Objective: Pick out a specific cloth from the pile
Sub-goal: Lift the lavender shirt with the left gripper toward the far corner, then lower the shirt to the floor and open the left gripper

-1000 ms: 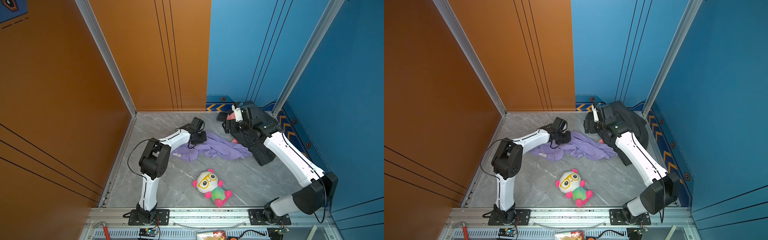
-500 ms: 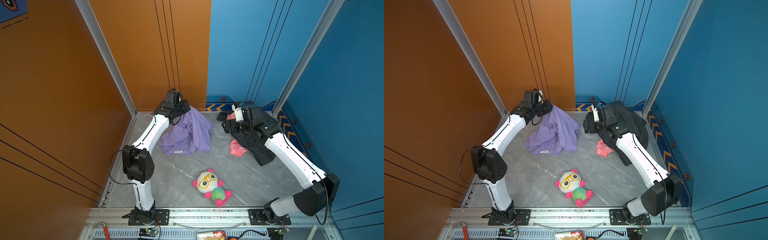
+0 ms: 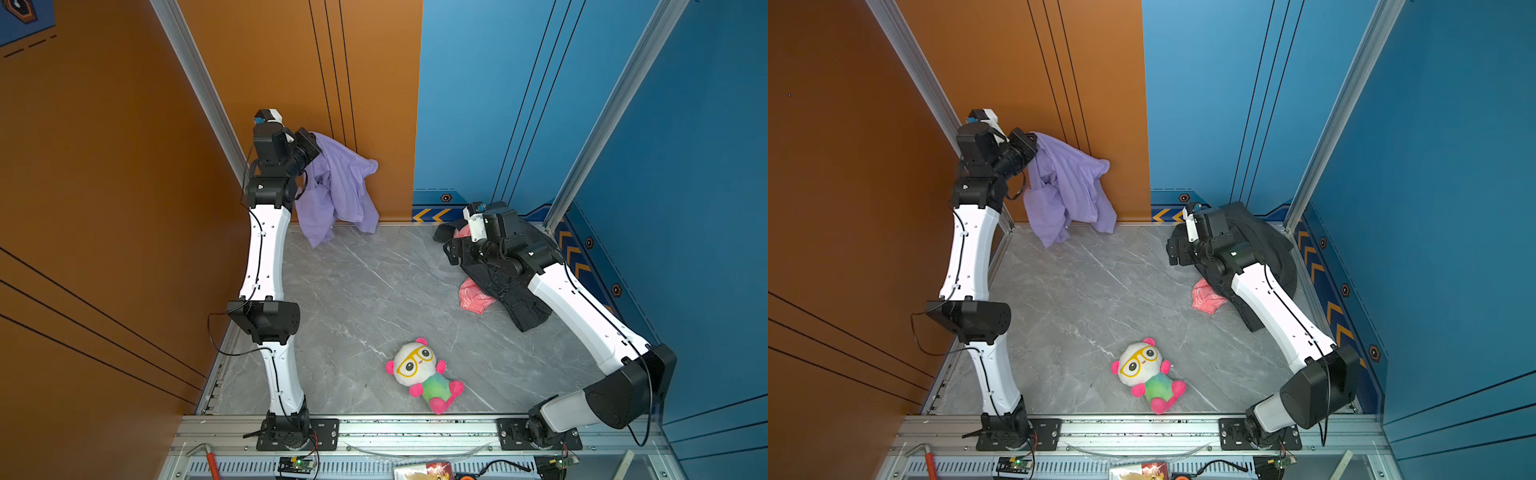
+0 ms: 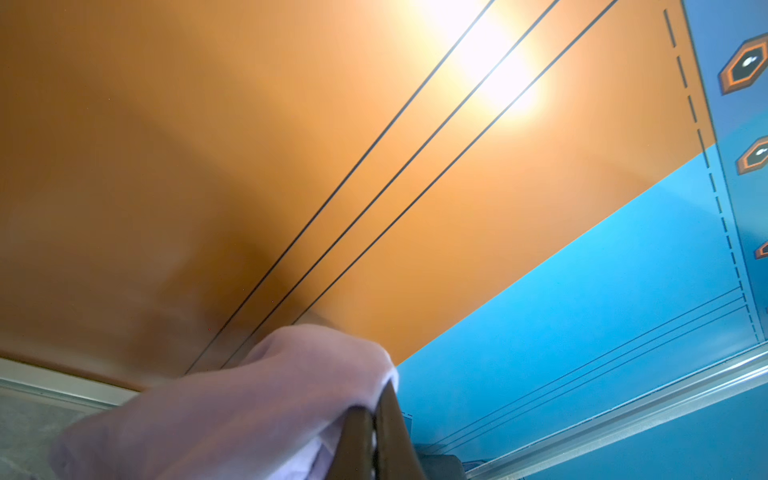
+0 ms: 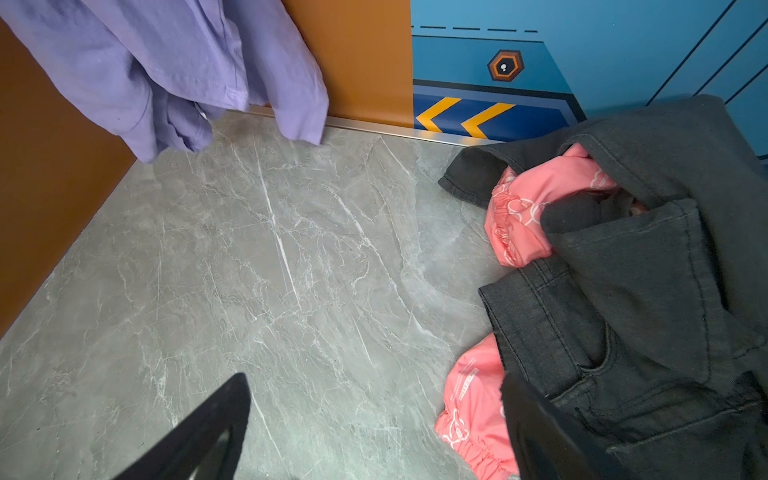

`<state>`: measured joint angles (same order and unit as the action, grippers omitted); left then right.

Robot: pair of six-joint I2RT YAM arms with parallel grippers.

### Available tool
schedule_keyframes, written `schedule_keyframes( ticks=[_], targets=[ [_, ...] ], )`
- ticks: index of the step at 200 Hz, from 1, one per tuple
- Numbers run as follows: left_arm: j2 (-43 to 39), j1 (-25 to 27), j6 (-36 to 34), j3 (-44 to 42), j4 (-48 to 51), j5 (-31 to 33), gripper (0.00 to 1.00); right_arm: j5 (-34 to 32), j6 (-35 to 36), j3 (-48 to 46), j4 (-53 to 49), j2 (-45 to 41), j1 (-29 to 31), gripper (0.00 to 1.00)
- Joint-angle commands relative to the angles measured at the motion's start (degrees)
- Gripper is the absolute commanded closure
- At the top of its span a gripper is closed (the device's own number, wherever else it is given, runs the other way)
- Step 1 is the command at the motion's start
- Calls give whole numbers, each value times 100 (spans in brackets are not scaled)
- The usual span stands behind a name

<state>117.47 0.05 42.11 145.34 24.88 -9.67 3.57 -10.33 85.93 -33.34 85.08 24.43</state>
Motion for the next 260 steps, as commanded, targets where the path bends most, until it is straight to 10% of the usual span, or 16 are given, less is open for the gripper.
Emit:
schedule_keyframes(
  ticks=[1, 67, 103, 260],
  targets=[
    [-593, 3, -252, -1143, 84, 21, 100, 83, 66, -1, 159, -43, -32, 5],
    [-2468, 30, 83, -7161, -806, 593, 100, 117, -67, -59, 179, 52, -26, 5],
    [-2594, 21, 165, -9047, -864, 523, 100, 183, -202, -24, 253, 196, -6, 5],
    [-2405, 214, 359, -9930, 7, 812, 94, 275, -338, 520, 320, 873, 317, 5]
  ],
)
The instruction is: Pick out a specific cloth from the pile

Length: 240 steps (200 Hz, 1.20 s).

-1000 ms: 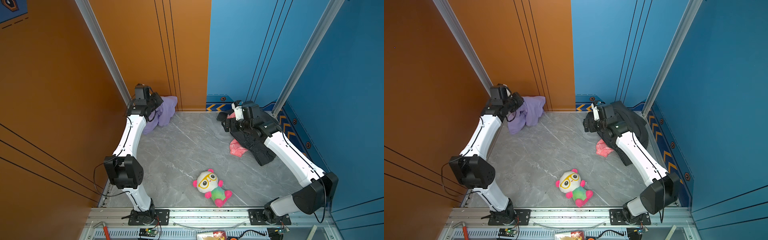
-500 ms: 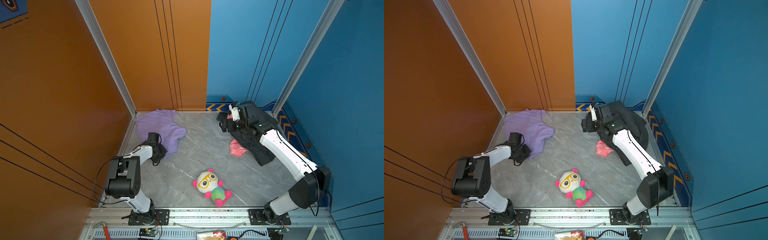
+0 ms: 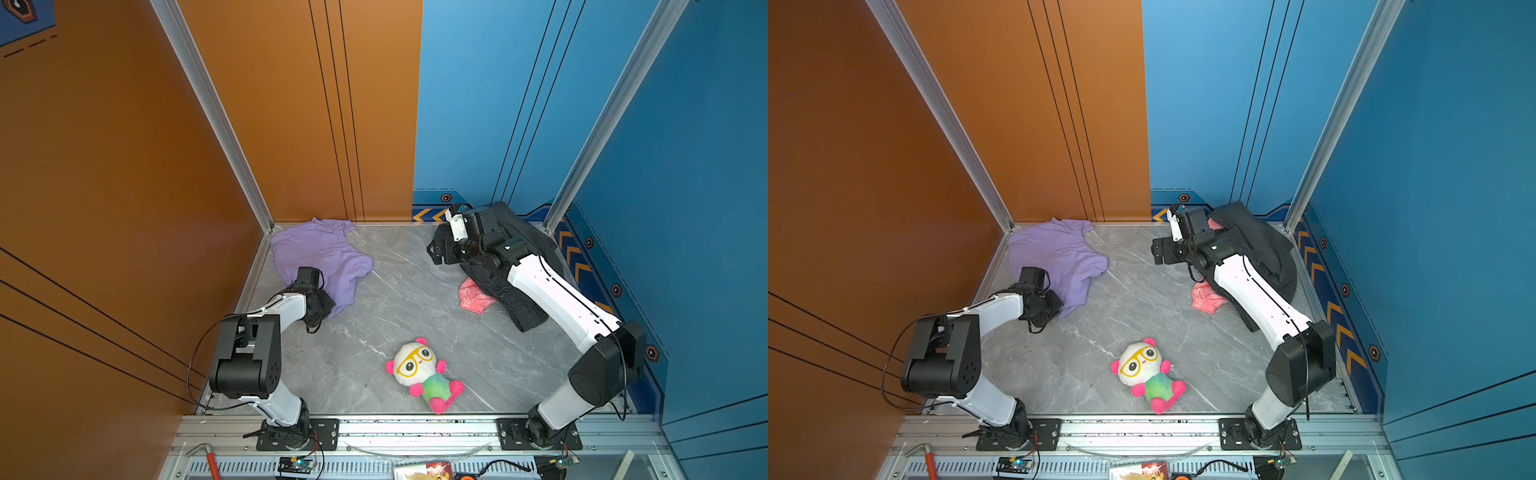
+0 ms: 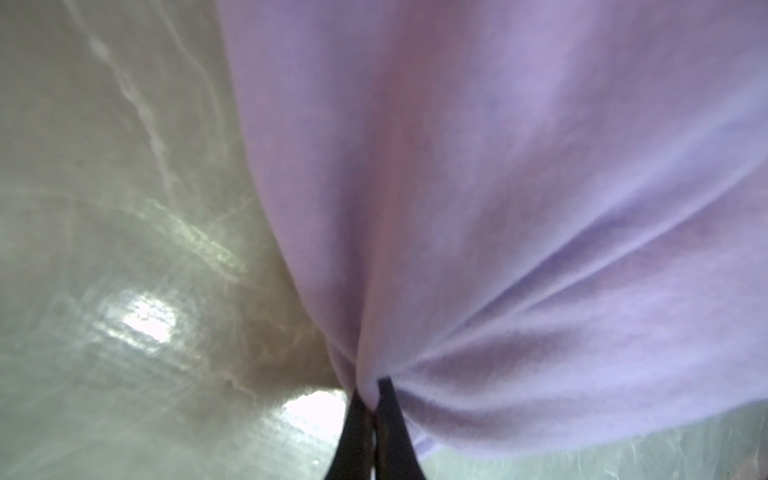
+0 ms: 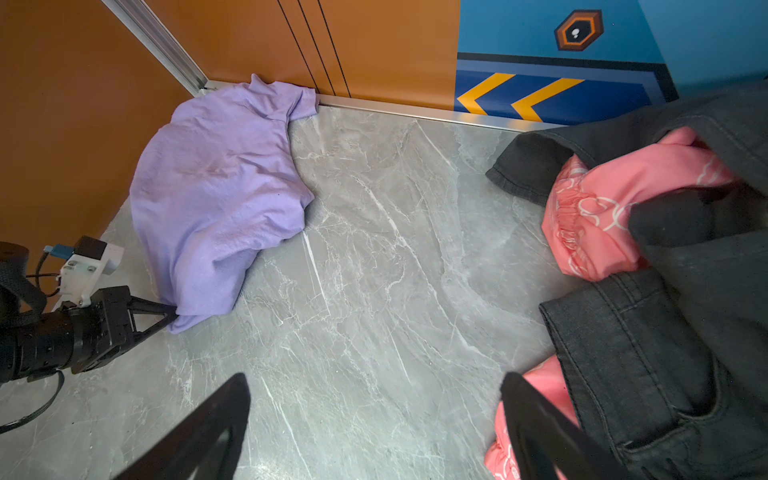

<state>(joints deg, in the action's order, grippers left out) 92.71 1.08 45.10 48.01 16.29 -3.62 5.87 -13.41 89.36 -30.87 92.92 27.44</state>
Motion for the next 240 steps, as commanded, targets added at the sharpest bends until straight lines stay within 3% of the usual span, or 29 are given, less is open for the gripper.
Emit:
schedule_keyframes(
  ticks=[1, 25, 44, 104, 155, 159, 171, 197, 240],
  targets=[
    [67, 116, 60, -196, 867, 214, 94, 46, -26, 177, 73, 91, 16, 5],
    [-206, 172, -3, 57, 942, 402, 80, 55, 7, 153, 73, 70, 7, 5],
    [-512, 233, -233, 405, 1131, 702, 59, 55, 44, 123, 72, 12, -2, 5],
    [-1827, 367, -1035, 1446, 1281, 1637, 27, -92, 228, -121, 139, -271, -31, 4],
    [-2841, 596, -2653, 1449, 128, 2209, 15, -442, 443, -994, 920, -970, -79, 4],
    [-2913, 609, -2766, 1380, -11, 2237, 8, -489, 457, -1075, 990, -1025, -94, 3],
    [-3147, 646, -3088, 1145, -472, 2310, 3, -628, 495, -1365, 1236, -1248, -138, 3],
    [-3574, 681, -3670, 234, -1592, 2207, 0, -1012, 512, -2155, 1842, -1812, -314, 1],
    [-3797, 682, -4119, -866, -2558, 1842, 2, -1678, 371, -3637, 2598, -2780, -874, 0]
  ],
)
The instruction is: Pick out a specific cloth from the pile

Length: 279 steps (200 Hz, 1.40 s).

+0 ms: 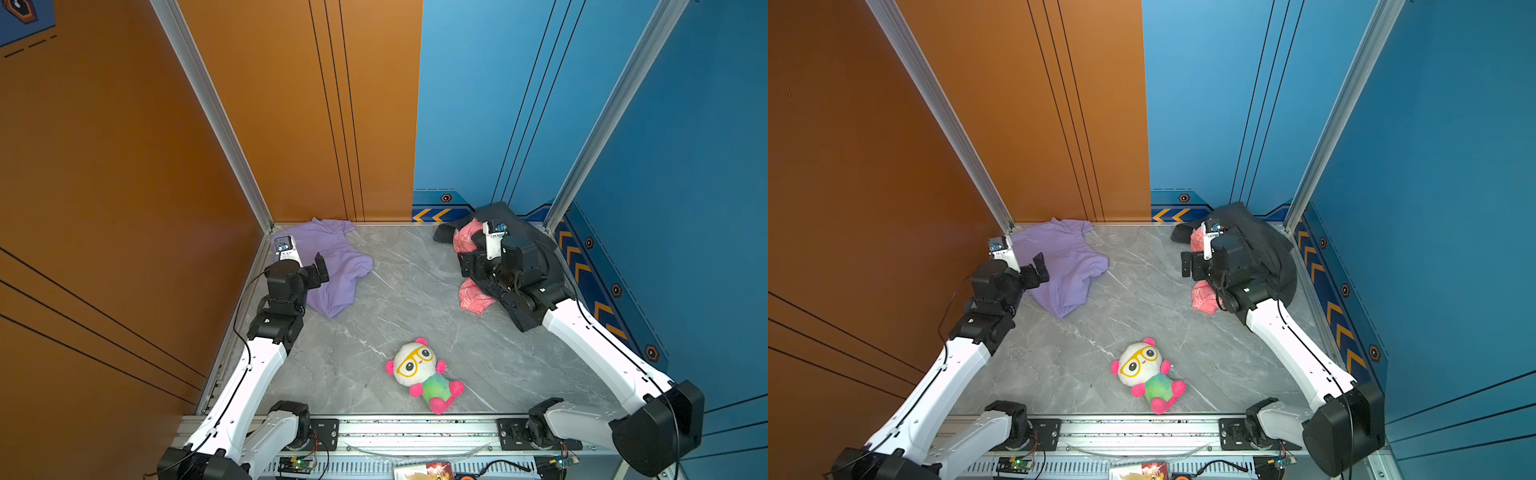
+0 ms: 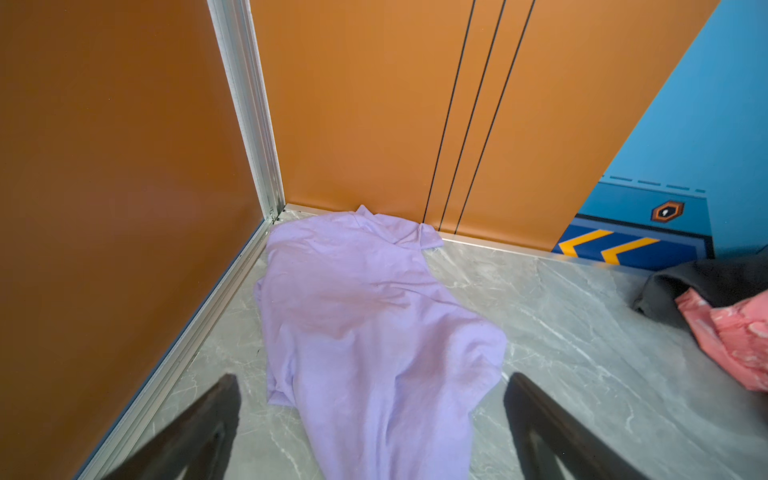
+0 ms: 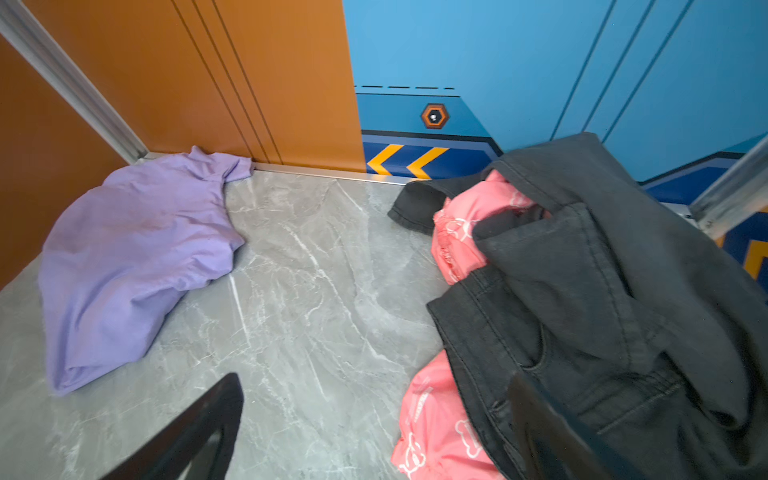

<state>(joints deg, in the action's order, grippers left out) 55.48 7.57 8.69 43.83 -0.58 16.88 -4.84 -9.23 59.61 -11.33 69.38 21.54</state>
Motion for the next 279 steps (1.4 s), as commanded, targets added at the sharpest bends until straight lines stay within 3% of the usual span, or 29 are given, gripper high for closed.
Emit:
schedule_keyframes(
  ticks=[1, 61, 104, 118, 154, 215, 279],
  targets=[
    [-74, 29, -480, -469, -894, -210, 2, -615, -49, -702, 660, -443, -296, 0],
    [444, -131, -587, -1727, -2281, -224, 2, -996, -76, -2578, 1370, -1434, -1070, 0],
    [1112, -342, -910, -2049, -3025, -376, 2, -1075, 807, -4061, 3174, -1913, -1246, 1],
    [1358, -400, -947, -2117, -3231, -464, 2, -1036, 751, -4192, 3155, -1908, -1433, 1],
    [2025, -458, -937, -2228, -3790, -667, 2, -841, 758, -4442, 3485, -1619, -1698, 0],
    [3233, -641, -890, -1925, -4529, -1035, 2, -639, 598, -4624, 4991, -453, -1818, 0],
    [3337, -722, -867, -2129, -4962, -1254, 2, -339, 691, -4173, 6275, 1125, -1856, 0]
  ],
)
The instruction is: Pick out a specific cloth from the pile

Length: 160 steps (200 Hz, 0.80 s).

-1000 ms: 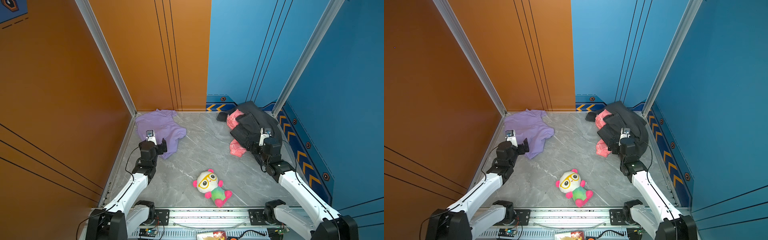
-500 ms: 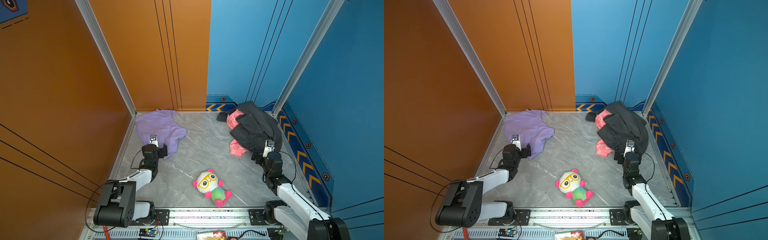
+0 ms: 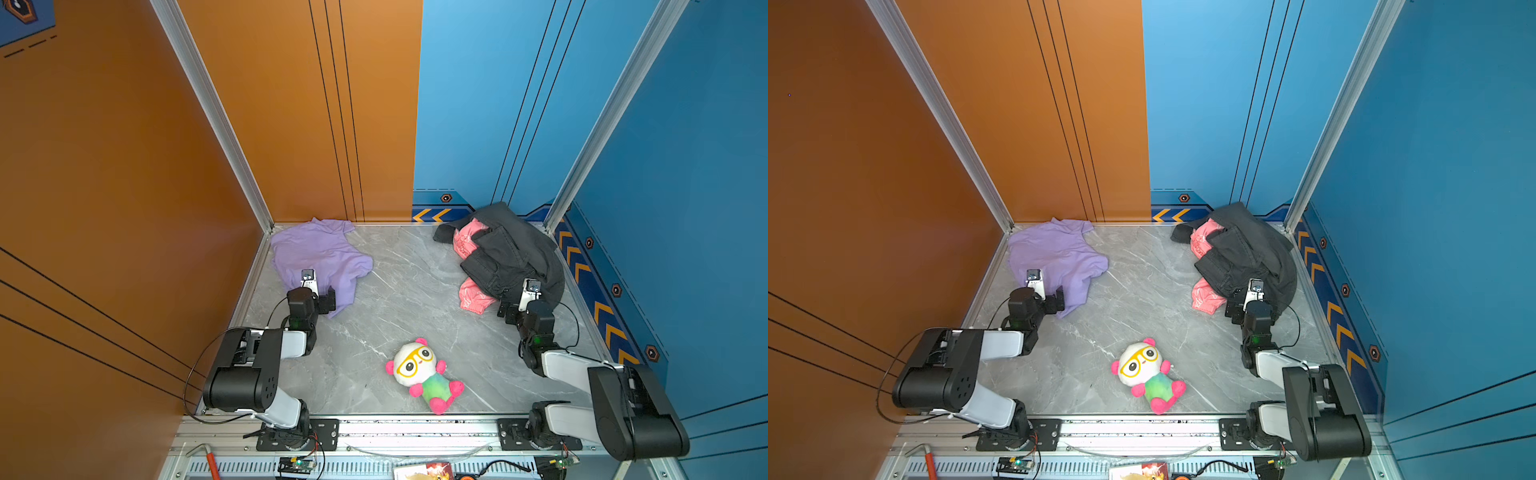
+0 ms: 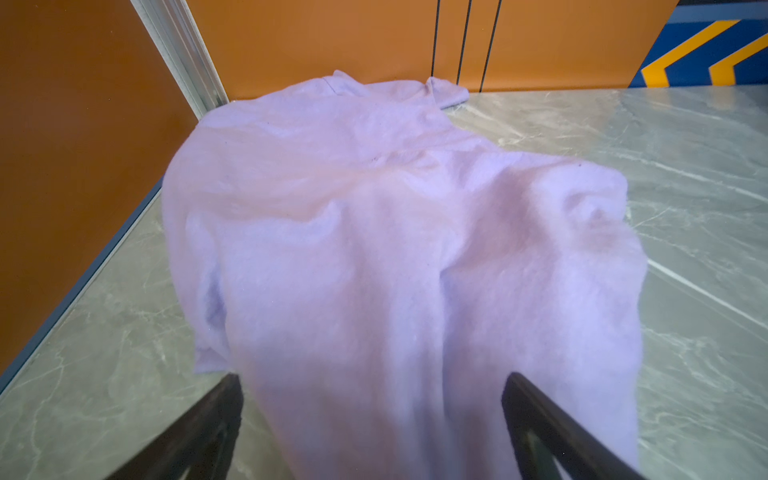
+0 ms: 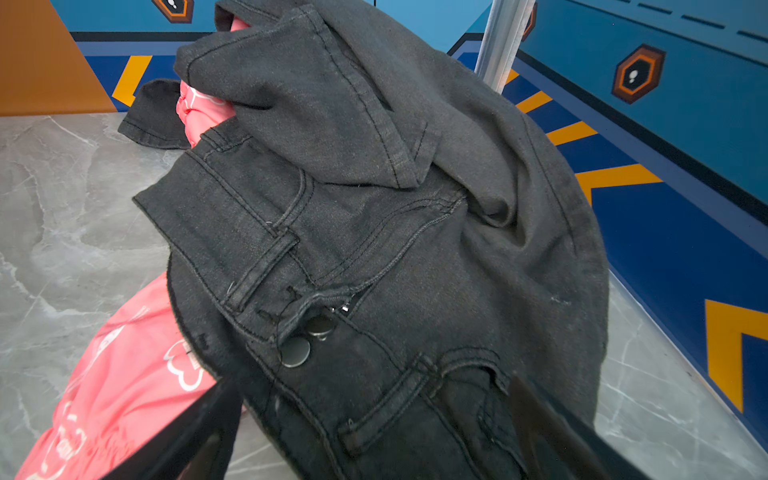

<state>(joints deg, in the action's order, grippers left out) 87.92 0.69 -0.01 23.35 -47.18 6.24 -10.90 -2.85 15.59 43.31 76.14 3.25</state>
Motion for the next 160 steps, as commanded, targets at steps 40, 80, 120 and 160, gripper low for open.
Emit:
schedule_keyframes(
  ticks=[40, 80, 120, 160],
  targets=[
    [109, 1, -7, -103, -352, -114, 2, 453, 74, 360, 1376, 1289, -61, 0],
    [133, 1, -5, -147, -477, -105, 2, 573, 51, 519, 937, 1224, -129, 0],
    [137, 2, 0, -141, -477, -97, 2, 608, 31, 523, 974, 1243, -149, 0],
    [137, 11, -1, -144, -478, -89, 2, 541, 39, 517, 993, 1237, -125, 0]
  ],
)
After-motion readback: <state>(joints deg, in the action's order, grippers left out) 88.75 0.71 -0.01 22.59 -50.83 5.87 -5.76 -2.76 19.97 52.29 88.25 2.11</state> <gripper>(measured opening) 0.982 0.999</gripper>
